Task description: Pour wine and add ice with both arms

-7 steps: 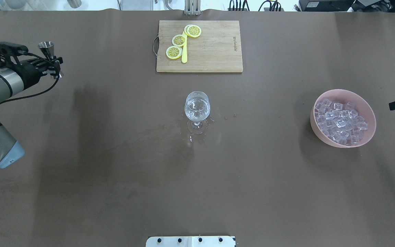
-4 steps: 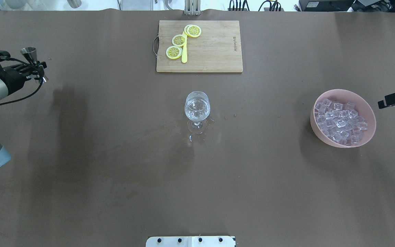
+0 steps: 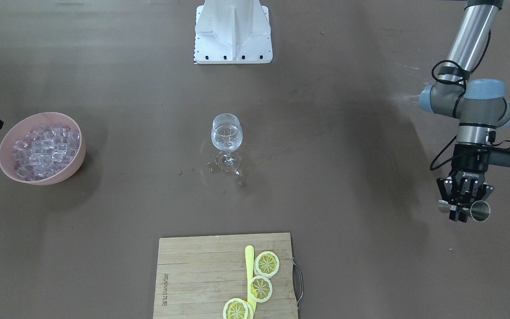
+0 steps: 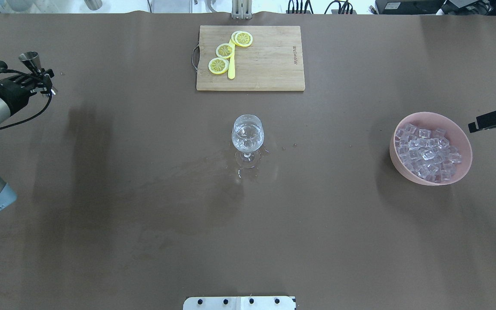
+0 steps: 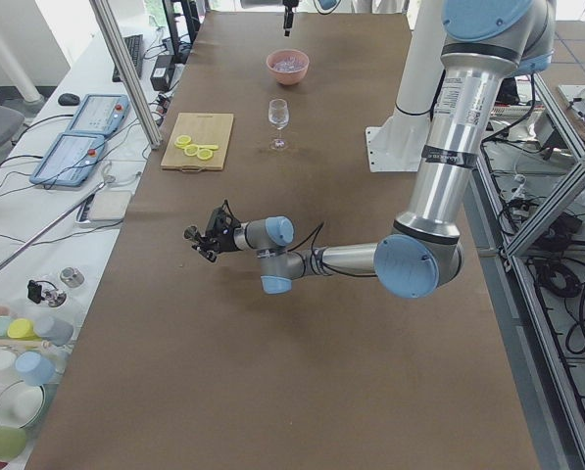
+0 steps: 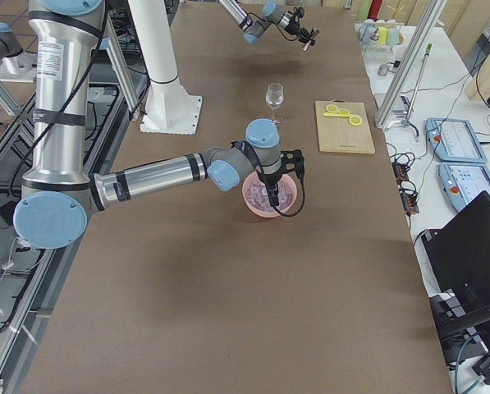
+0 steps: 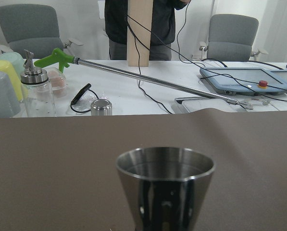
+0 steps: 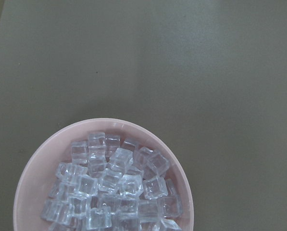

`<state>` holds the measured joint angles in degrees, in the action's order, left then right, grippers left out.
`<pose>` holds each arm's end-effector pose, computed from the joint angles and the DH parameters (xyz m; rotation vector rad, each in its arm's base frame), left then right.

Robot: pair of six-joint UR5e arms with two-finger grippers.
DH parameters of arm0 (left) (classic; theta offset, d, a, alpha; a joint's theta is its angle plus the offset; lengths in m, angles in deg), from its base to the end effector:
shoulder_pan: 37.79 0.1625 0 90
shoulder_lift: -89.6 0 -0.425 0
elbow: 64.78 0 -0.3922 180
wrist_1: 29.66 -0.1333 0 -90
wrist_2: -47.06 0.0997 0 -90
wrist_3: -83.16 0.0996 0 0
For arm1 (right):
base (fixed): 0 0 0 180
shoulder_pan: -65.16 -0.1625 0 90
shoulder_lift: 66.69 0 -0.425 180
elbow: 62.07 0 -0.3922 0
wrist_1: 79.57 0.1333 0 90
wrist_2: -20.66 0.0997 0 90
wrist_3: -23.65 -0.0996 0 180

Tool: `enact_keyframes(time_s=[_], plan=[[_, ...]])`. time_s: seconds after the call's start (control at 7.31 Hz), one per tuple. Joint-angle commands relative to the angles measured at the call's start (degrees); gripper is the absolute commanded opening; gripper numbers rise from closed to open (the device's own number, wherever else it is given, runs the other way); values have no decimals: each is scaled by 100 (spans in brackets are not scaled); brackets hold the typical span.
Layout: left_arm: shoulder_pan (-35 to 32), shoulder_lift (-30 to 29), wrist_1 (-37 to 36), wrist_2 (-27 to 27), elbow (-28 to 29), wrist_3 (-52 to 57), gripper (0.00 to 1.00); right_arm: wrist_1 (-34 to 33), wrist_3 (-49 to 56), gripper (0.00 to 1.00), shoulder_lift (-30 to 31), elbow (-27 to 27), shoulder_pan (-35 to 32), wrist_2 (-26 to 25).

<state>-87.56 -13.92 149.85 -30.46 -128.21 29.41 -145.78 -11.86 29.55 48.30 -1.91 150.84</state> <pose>0.2689 -0.5575 0.5901 1.0465 0.8501 -0.3446 -0.1155 -0.4501 0.4880 0.2233 -0.8965 -0.0282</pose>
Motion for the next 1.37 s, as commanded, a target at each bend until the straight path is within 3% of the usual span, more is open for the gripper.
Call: enact_keyframes(time_s=[0.0, 0.27, 0.41, 0.55, 0.96, 1.23], plan=[[-7, -80, -240, 53, 33, -47, 19, 3, 0, 99, -18, 2, 2, -1], [-7, -80, -328, 53, 33, -4, 31, 3, 0, 99, -27, 28, -7, 8], [2, -89, -346, 53, 33, 14, 87, 3, -9, 99, -18, 54, -7, 17], [2, -89, -346, 44, 33, 14, 98, 3, -9, 99, -18, 55, -7, 17], [-24, -177, -434, -8, -19, 49, 98, 3, -9, 99, 0, 46, -16, 25], [-434, -168, -652, -698, -369, 171, 98, 3, -9, 99, -9, 55, -16, 17]])
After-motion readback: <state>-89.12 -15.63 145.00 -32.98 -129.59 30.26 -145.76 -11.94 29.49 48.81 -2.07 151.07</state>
